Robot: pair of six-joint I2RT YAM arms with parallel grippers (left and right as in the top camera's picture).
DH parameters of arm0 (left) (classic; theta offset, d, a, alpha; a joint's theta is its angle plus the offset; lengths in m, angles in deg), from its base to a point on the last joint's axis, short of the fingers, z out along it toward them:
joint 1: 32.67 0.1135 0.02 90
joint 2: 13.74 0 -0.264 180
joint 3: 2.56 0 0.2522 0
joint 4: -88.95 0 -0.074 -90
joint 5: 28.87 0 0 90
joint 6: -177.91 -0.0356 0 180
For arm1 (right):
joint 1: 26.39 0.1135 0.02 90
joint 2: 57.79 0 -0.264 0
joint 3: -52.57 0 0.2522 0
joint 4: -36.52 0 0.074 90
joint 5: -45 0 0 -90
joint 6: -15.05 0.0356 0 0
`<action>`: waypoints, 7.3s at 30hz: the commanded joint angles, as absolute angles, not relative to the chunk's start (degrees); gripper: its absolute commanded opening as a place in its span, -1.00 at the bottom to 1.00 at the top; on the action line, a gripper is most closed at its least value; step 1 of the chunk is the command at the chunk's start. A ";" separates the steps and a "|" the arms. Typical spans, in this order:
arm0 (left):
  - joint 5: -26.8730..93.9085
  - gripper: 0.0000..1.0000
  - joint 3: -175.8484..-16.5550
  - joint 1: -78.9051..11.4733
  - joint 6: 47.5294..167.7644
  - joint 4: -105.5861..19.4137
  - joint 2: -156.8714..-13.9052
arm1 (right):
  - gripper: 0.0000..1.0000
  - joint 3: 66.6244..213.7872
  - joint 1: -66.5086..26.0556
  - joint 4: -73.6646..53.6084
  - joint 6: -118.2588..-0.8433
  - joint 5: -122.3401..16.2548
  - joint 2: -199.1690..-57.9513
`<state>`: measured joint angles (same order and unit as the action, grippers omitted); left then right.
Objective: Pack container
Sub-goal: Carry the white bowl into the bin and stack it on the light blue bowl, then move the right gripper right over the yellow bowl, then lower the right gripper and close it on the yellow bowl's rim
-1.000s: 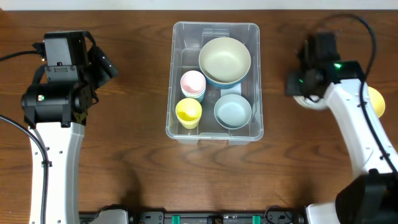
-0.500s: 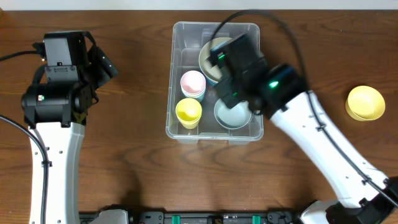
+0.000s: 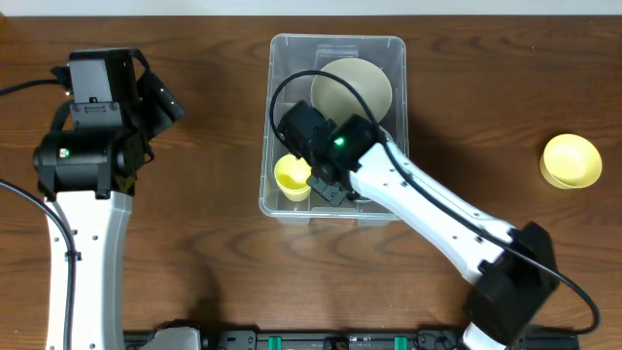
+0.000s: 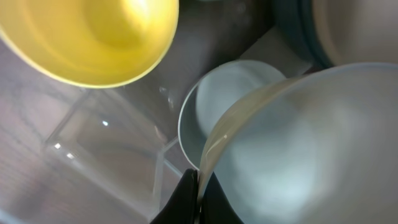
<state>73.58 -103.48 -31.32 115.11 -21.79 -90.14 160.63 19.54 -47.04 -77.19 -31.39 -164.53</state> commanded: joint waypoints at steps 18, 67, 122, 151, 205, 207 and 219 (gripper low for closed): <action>74.48 0.96 -104.16 -31.13 115.20 -21.63 -90.40 | -0.35 159.91 18.25 -47.37 -73.01 -30.41 -165.68; 74.48 0.96 -104.16 -31.13 115.22 -21.66 -90.40 | 0.17 128.44 -44.02 -14.45 -62.81 -26.89 -149.84; 74.48 0.96 -104.16 -31.13 115.22 -21.66 -90.40 | -0.13 125.05 -48.72 6.70 -73.26 -39.63 -163.76; 74.48 0.96 -104.16 -31.13 115.20 -21.66 -90.40 | -0.79 125.31 -44.52 2.75 -71.81 -44.40 -157.60; 74.48 0.96 -104.16 -31.13 115.20 -21.66 -90.40 | -0.44 125.29 -44.43 -1.14 -71.07 -40.51 -157.68; 74.48 0.96 -104.16 -31.13 115.22 -21.66 -90.40 | -0.44 125.29 -44.43 -1.14 -70.68 -40.49 -157.82; 74.48 0.96 -104.16 -31.13 115.20 -21.63 -90.40 | -0.37 125.16 -44.80 -1.10 -70.46 -40.25 -158.32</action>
